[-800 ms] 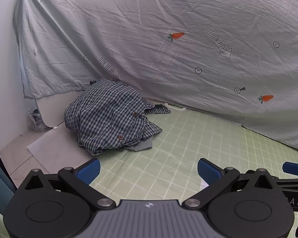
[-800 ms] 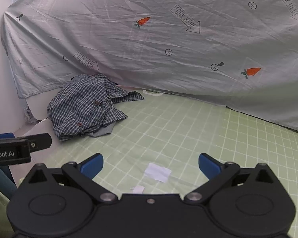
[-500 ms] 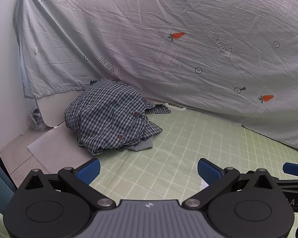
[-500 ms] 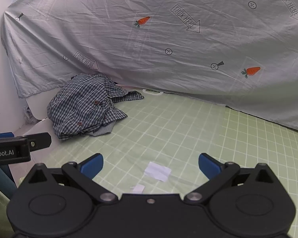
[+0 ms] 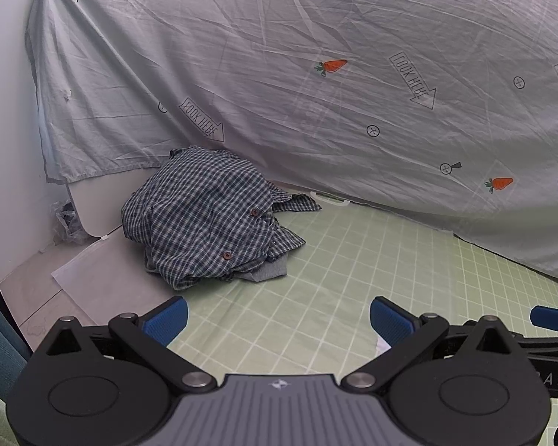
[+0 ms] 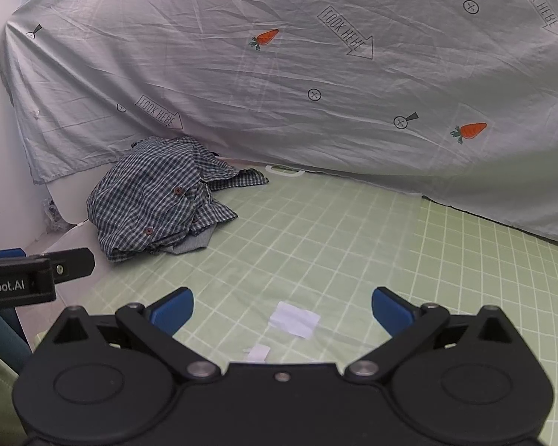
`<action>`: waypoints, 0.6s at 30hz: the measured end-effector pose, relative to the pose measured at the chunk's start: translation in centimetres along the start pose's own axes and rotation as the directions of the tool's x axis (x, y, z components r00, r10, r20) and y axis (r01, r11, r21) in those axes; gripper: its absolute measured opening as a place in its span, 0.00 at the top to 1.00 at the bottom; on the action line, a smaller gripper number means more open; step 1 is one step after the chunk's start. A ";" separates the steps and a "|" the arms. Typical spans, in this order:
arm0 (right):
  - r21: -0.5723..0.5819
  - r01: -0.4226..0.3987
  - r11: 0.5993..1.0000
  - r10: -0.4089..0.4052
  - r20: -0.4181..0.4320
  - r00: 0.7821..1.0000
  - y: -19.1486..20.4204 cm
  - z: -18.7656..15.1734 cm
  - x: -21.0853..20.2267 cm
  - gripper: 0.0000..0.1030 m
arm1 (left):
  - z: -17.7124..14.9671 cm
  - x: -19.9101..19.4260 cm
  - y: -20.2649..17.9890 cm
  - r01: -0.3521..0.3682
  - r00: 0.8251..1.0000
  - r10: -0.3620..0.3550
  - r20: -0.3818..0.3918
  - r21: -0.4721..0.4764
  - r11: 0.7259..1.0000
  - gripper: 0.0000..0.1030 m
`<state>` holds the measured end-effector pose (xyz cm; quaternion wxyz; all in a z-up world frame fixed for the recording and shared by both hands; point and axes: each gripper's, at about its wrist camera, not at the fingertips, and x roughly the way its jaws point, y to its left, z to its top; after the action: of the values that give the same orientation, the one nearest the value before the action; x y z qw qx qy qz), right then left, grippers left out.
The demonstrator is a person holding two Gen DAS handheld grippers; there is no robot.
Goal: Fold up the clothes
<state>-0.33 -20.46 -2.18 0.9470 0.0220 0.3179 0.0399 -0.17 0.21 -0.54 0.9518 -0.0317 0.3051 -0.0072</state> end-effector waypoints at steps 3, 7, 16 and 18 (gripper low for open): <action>0.001 0.002 1.000 -0.002 -0.004 1.000 0.0 0.1 0.1 0.00 | 0.0 0.0 -0.1 0.001 1.000 -0.001 -0.001 0.001 1.000 0.00; 0.004 0.004 1.000 -0.004 -0.008 1.000 0.0 0.1 0.2 0.00 | 0.0 0.0 -0.2 -0.002 1.000 0.002 -0.004 -0.001 1.000 0.00; 0.008 0.005 1.000 -0.005 -0.009 1.000 0.0 0.0 0.3 0.00 | 0.1 0.2 -0.1 0.000 1.000 0.000 -0.008 0.000 1.000 0.00; 0.008 0.006 1.000 -0.006 -0.009 1.000 0.0 0.0 0.2 0.00 | 0.2 0.2 -0.1 0.000 1.000 0.000 -0.009 -0.001 1.000 0.00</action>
<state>-0.17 -20.39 -2.35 0.9456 0.0247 0.3224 0.0358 0.08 0.11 -0.52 0.9504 -0.0319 0.3092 -0.0073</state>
